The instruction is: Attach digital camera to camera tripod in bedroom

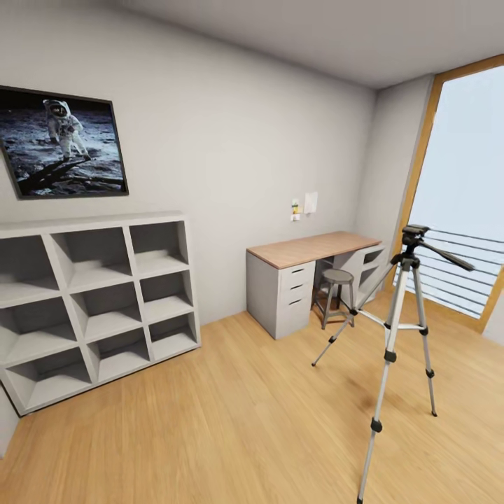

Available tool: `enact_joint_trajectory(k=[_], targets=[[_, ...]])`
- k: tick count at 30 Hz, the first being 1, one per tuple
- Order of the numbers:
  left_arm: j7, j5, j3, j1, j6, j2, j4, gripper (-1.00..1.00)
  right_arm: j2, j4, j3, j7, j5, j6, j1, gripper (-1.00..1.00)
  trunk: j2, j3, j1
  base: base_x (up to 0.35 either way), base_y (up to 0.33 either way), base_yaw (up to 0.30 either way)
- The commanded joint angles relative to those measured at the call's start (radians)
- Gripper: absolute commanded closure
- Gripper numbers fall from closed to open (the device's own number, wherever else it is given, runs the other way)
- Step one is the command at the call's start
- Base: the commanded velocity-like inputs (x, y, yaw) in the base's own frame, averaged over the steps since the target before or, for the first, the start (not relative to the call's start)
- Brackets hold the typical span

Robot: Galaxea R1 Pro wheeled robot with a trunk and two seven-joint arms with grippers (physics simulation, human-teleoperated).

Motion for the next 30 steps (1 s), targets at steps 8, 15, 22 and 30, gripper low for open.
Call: enact_joint_trajectory(k=[8,15,22,30], targets=[[0.004,0.006,-0.009,-0.001,0.003,0.001,0.0,1.0,0.001,0.003,-0.008,0.003,0.009,-0.003,-0.001,-1.0,0.055,0.024,-0.031,0.0,0.0,0.0],[0.004,0.006,-0.008,-0.001,0.003,0.001,0.0,1.0,0.001,0.003,-0.008,0.004,0.009,-0.003,-0.001,-1.0,0.104,0.046,-0.058,0.0,0.0,0.0],[0.003,0.004,-0.009,-0.001,0.004,0.003,0.0,1.0,0.001,0.003,-0.008,0.004,0.009,-0.003,-0.001,-1.0,0.153,0.068,-0.084,0.0,0.0,0.0],[-0.005,0.006,-0.009,-0.001,0.004,0.019,0.0,1.0,0.005,0.003,-0.008,0.004,0.007,-0.001,-0.001,-1.0,0.209,0.093,-0.115,0.0,0.0,0.0]])
